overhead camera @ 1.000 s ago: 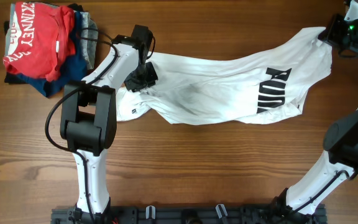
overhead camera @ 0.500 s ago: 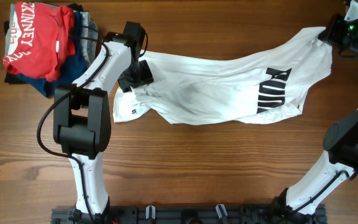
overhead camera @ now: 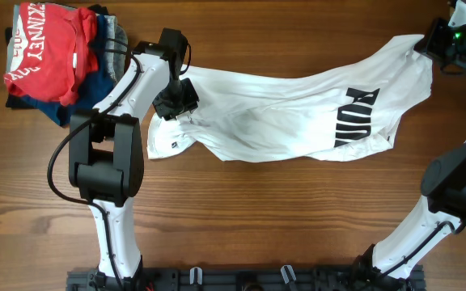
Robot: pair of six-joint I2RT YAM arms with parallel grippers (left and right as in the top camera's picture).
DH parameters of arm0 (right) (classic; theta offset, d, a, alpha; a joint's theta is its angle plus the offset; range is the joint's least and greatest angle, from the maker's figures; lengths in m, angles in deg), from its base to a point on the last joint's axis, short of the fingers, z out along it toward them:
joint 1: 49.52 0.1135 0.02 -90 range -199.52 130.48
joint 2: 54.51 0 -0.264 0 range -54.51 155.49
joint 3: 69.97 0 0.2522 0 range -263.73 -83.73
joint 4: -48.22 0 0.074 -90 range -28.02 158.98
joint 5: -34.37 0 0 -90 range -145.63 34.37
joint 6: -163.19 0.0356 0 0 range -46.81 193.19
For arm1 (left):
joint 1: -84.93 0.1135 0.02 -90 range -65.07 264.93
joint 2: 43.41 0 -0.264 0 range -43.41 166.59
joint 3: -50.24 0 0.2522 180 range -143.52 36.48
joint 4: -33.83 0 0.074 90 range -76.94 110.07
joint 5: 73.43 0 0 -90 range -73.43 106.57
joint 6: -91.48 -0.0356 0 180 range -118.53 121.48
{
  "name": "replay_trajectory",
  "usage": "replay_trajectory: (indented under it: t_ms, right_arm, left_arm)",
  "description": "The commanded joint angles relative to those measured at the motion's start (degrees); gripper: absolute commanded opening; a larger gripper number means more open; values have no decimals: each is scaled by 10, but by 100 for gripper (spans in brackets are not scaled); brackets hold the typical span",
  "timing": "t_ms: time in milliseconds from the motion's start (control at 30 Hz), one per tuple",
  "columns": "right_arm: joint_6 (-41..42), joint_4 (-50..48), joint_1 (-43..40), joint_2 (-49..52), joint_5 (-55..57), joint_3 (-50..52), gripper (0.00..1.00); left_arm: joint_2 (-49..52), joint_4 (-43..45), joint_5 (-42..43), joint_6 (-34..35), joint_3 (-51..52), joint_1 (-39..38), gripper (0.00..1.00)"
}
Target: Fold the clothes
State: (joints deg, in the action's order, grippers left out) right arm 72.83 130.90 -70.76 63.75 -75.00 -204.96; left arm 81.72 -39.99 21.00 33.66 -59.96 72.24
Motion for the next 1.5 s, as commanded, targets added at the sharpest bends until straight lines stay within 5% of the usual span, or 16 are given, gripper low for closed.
replay_trajectory:
  t_ms: [0, 533, 900, 1167, 1467]
  right_arm:
    - [-11, -4, 2, 9, 5, -2, 4]
    - [-10, -14, 2, 9, 2, -2, 4]
    - [-12, -21, 2, 8, 1, -3, 4]
    - [-13, -23, 0, -28, -16, -3, 4]
    - [-16, -27, -17, -122, -17, -6, 4]
  left_arm:
    - [-17, 10, 5, 7, 17, 3, 38]
    - [-16, 35, -9, 6, 21, 3, 4]
    - [-47, 52, -35, -75, -2, 5, 4]
    - [-220, 52, -156, -83, -45, 26, 4]
    - [-376, 107, -174, -112, -45, 91, 4]
